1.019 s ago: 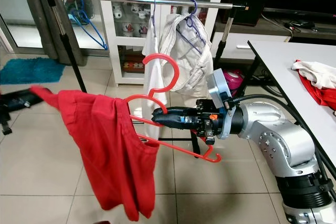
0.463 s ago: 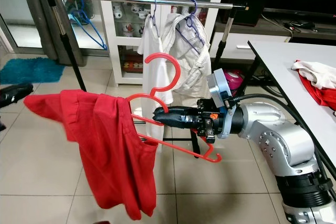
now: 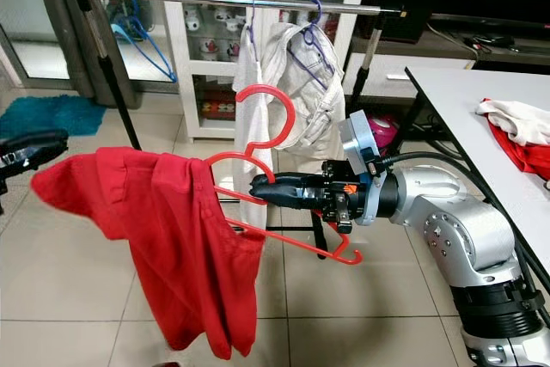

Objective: Hang hanger

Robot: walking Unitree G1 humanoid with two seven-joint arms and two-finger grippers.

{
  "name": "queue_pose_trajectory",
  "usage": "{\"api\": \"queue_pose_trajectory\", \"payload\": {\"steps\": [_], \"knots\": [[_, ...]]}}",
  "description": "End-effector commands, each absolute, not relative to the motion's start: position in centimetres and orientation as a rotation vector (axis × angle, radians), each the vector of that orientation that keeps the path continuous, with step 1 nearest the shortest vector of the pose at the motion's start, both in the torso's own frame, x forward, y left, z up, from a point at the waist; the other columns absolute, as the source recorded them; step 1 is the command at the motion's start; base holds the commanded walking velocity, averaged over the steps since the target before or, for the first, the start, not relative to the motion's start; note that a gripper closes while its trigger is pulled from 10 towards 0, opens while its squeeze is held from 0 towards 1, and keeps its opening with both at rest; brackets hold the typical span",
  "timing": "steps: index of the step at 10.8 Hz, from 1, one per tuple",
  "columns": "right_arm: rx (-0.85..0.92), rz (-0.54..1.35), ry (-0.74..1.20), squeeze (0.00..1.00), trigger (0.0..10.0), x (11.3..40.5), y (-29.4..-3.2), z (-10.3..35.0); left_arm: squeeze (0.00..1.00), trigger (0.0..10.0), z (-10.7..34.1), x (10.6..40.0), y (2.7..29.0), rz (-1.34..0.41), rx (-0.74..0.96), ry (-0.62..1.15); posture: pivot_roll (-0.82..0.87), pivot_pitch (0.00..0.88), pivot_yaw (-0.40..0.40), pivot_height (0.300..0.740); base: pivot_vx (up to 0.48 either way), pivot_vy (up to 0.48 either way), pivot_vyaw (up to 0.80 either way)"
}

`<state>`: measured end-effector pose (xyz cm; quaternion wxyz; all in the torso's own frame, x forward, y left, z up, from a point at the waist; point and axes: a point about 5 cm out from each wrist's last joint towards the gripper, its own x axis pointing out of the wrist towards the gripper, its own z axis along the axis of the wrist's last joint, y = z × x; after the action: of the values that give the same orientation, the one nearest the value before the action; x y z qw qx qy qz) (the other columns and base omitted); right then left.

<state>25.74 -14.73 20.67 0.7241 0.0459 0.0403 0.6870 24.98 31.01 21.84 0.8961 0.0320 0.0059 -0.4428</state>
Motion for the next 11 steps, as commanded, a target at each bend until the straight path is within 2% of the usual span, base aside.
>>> {"api": "queue_pose_trajectory", "payload": {"steps": [1,3,5,6,7,10,11], "knots": [[0.079,1.538,0.047,0.00,10.0,25.6,-14.7,21.6,1.00,10.0,22.8,25.0,30.5,-0.964,0.084,0.011,-0.02,0.000,-0.011,0.740,0.000,0.000,0.00],[0.072,1.552,0.055,0.00,10.0,25.5,-14.7,21.6,1.00,10.0,23.1,24.9,29.7,-1.067,0.053,0.076,-0.02,0.000,-0.010,0.740,0.000,0.000,0.00],[0.067,1.567,0.057,0.00,10.0,25.5,-14.6,21.7,1.00,10.0,23.0,24.9,29.4,-1.107,0.113,0.142,-0.02,0.000,-0.012,0.740,0.000,0.000,0.00],[0.066,1.574,0.059,0.00,10.0,25.5,-14.5,21.7,0.40,10.0,22.6,25.2,29.5,-1.098,0.191,0.167,-0.02,0.000,-0.012,0.740,0.000,0.000,0.00],[0.064,1.583,0.060,0.00,10.0,25.4,-14.4,21.7,0.00,10.0,22.0,25.5,29.5,-1.096,0.243,0.192,-0.02,0.000,-0.015,0.740,0.000,0.000,0.00],[0.056,1.583,0.064,0.00,10.0,25.4,-14.5,21.6,0.00,10.0,23.2,25.7,28.6,-1.143,0.137,0.123,-0.03,0.000,-0.011,0.740,0.000,0.000,0.00],[0.054,1.579,0.066,0.00,10.0,25.4,-14.5,21.5,0.00,10.0,24.0,25.7,28.9,-1.115,0.031,0.083,-0.03,0.000,-0.009,0.740,0.000,0.000,0.00]]}}
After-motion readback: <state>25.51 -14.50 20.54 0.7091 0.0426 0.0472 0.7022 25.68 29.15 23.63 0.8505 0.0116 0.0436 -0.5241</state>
